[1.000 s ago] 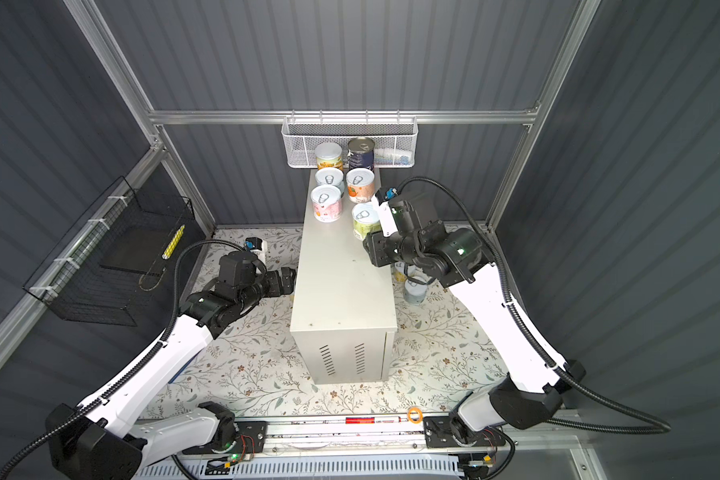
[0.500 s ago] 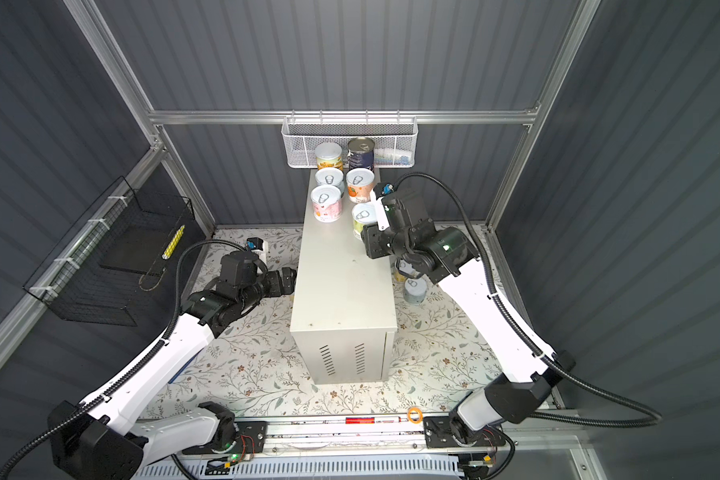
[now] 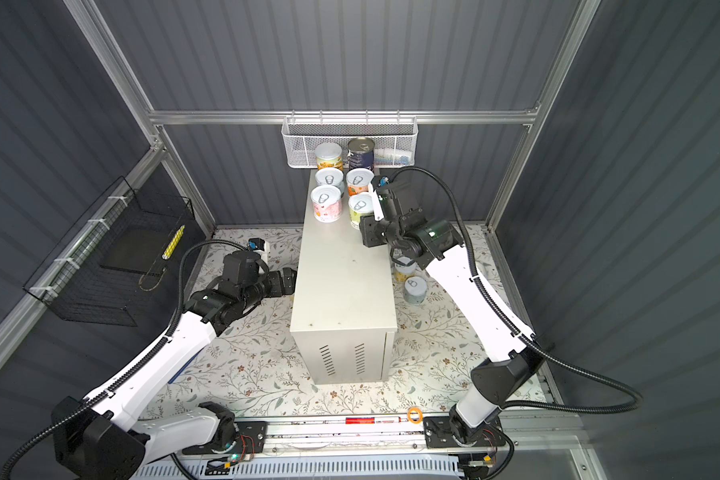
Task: Place and organize the canned foods onto the counter
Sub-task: 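Lower the green-labelled can onto the cabinet top beside the pink can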
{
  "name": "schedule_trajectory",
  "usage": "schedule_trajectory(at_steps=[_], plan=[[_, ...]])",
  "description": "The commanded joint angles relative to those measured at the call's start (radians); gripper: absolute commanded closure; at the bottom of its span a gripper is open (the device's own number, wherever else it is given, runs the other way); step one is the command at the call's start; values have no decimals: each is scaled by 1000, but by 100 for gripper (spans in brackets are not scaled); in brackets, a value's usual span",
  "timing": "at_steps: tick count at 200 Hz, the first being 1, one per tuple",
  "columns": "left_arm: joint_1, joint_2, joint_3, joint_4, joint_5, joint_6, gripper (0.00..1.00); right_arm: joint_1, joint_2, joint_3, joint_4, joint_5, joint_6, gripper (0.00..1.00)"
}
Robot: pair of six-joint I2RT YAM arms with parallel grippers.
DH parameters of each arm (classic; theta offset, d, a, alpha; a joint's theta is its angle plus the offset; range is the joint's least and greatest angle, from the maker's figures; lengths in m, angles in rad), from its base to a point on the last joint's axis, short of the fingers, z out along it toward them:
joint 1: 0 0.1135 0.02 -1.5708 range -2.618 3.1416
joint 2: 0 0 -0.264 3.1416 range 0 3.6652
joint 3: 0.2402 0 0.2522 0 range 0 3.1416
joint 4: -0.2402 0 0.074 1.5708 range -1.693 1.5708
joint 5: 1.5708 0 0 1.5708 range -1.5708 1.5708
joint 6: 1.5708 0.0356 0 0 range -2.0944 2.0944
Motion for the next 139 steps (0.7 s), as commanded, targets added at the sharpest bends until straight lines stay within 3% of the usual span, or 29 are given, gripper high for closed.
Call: schedule_trajectory(at_steps=[1,139], plan=[[5,-5,15,-4,6,10,1,-11,8,20,49,-15,9,46],[7,-14,2,-8,-10,10,1,-26,113,125,30,-21,17,45]])
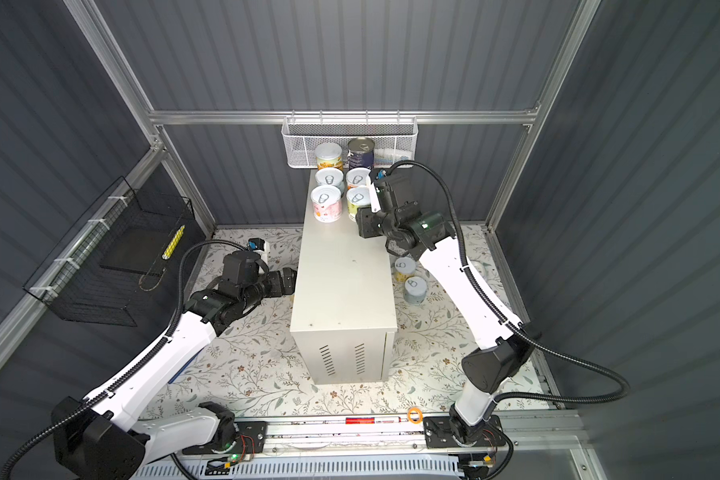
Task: Place and organize the canned foods onto the counter
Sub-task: 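Lower the green-labelled can onto the cabinet top beside the pink can, then open the right gripper and withdraw it down beside the cabinet while the left gripper lowers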
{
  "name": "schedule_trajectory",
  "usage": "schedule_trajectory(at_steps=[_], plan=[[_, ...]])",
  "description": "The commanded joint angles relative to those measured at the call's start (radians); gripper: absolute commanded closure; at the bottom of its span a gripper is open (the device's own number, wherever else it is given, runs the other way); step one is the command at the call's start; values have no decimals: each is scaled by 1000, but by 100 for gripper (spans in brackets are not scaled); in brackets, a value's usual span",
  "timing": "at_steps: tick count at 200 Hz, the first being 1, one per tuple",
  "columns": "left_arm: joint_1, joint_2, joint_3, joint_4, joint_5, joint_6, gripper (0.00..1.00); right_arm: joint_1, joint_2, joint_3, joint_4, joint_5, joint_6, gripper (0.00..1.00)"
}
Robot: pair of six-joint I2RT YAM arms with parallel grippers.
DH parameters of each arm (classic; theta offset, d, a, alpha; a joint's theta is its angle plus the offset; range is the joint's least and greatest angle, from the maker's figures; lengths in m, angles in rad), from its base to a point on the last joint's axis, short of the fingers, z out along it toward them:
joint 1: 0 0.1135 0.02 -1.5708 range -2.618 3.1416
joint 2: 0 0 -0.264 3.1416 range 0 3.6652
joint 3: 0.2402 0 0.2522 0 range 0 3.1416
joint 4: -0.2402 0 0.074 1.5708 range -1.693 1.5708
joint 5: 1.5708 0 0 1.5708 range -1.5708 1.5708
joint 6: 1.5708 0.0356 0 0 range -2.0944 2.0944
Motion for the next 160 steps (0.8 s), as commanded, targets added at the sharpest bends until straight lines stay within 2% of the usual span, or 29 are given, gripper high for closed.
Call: schedule_trajectory(at_steps=[1,40,82,118,160], plan=[[6,-14,1,-6,-9,10,1,-9,28,51,-9,5,9,45],[7,-15,-4,-5,-11,10,1,-8,21,55,-21,-5,20,44],[9,-14,-10,-12,-23,15,1,-7,-98,-57,14,-28,29,40],[10,-11,-11,-41,-27,16,1,-4,-281,-225,66,-43,57,27],[11,-39,-76,-66,-53,-5,1,-15,-484,-424,79,72,78,12]])
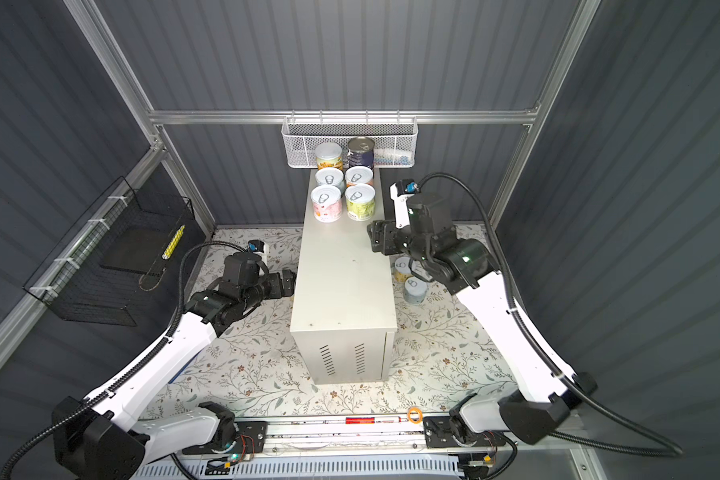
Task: Place and organize the canned foods onto the counter
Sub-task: 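Open the right gripper and withdraw it down beside the cabinet while the left gripper lowers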
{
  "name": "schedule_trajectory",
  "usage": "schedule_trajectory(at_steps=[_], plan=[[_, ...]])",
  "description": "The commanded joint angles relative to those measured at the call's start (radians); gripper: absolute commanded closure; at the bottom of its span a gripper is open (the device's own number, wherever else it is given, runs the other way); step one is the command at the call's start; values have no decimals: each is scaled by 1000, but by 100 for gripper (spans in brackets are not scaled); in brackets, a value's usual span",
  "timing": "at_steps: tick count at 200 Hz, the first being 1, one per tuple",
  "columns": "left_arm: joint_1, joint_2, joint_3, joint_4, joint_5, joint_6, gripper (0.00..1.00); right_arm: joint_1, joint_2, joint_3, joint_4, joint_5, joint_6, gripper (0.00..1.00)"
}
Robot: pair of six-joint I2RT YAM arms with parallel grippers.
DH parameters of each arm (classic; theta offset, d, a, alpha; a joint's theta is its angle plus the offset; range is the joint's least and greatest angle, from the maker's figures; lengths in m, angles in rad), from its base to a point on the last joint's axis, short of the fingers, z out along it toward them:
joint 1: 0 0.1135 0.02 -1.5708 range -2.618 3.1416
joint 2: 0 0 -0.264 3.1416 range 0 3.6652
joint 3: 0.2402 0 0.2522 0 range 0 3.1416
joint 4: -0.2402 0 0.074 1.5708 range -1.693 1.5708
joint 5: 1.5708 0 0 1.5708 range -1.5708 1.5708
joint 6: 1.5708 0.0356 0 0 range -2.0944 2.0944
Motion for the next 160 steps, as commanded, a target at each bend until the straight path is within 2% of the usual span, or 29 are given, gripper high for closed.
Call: schedule_trajectory(at_steps=[1,20,64,109,160], plan=[[9,-32,-48,-44,-29,-6,1,-11,-71,-80,17,76,20,12],[9,-46,-79,-53,-27,-19,0,-39,-123,-169,22,95,46,9],[9,-43,-156,-15,14,-67,1,-128,-169,-376,81,-17,134,8],[9,1,-216,86,85,-119,1,-137,-169,-412,80,-26,127,7],[7,86,-229,177,113,-140,1,-141,-169,-423,87,-39,132,7]])
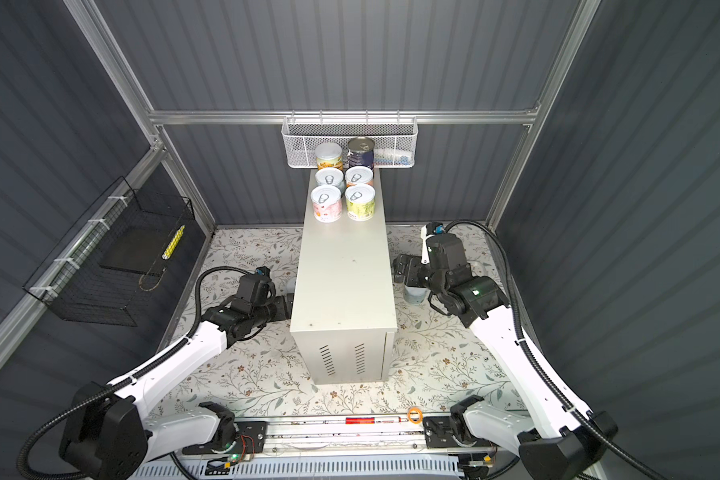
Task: Place and organize the canned foods onto the counter
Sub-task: 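Open the right gripper and withdraw it down beside the cabinet while the left gripper lowers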
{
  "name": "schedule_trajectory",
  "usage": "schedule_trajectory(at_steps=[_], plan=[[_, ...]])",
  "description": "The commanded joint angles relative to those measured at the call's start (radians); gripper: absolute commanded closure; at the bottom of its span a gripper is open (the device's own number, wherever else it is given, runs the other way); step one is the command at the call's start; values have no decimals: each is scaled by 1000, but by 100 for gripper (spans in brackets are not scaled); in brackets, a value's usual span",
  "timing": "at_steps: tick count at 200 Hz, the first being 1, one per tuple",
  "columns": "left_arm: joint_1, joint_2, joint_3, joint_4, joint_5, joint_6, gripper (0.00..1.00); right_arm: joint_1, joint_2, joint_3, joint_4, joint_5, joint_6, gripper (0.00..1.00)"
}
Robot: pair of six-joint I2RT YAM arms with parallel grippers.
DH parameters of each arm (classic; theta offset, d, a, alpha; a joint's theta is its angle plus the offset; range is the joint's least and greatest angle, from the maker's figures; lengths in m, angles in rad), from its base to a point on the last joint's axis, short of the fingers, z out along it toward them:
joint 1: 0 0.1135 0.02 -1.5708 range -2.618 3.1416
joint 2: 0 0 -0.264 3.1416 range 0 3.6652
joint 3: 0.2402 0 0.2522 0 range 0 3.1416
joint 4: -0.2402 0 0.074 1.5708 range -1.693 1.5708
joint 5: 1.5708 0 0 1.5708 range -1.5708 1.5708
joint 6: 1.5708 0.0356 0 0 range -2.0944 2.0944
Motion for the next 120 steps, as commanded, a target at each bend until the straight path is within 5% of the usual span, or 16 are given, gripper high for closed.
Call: schedule_trajectory(at_steps=[1,120], plan=[[3,32,-8,64,31,-23,1,-4,-11,-9,22,-16,13,7],[3,166,-39,147,7,-39,1,-7,-10,-22,22,-23,27,6]])
